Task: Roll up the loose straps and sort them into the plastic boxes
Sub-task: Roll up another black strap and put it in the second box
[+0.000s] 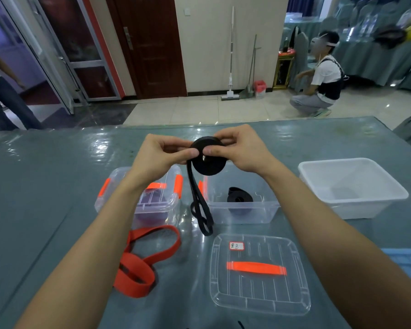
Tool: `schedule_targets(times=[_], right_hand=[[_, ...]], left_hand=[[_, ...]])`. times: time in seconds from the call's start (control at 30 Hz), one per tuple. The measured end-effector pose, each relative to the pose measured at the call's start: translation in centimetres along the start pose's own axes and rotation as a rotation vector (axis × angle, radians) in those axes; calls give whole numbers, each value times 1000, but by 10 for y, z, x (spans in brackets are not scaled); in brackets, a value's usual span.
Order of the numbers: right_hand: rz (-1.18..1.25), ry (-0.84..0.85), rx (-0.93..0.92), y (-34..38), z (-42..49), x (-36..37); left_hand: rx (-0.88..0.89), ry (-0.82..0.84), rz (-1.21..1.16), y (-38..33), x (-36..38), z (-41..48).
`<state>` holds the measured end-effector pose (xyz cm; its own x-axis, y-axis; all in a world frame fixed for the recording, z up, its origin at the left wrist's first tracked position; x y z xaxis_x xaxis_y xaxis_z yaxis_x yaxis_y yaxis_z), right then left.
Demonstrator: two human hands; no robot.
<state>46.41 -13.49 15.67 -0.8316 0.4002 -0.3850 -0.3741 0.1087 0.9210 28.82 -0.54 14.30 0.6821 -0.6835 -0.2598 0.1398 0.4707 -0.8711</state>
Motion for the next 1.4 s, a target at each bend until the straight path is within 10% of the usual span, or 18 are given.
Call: schedule_targets(times=[0.57, 1.13, 1.4], right_hand=[[680, -205, -181, 78, 10, -32], [-99, 133, -30, 63, -3, -47], [142, 41, -85, 52, 1, -41]], left_hand=[[138, -169, -262, -82, -12, 50], [104, 137, 235, -98, -9, 44], [98, -13, -28, -76, -9, 37]])
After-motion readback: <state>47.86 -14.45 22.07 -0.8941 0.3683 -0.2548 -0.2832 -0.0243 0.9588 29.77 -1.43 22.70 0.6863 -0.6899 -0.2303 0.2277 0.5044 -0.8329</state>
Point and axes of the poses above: each hand's wrist, its own z-axis towards the middle knuckle, its own x-axis out of the palm, y = z × x, the point moved 5 cm from there along z, towards the middle knuckle, and after that the axes turned 11 degrees about x, right-handed, at the moved point
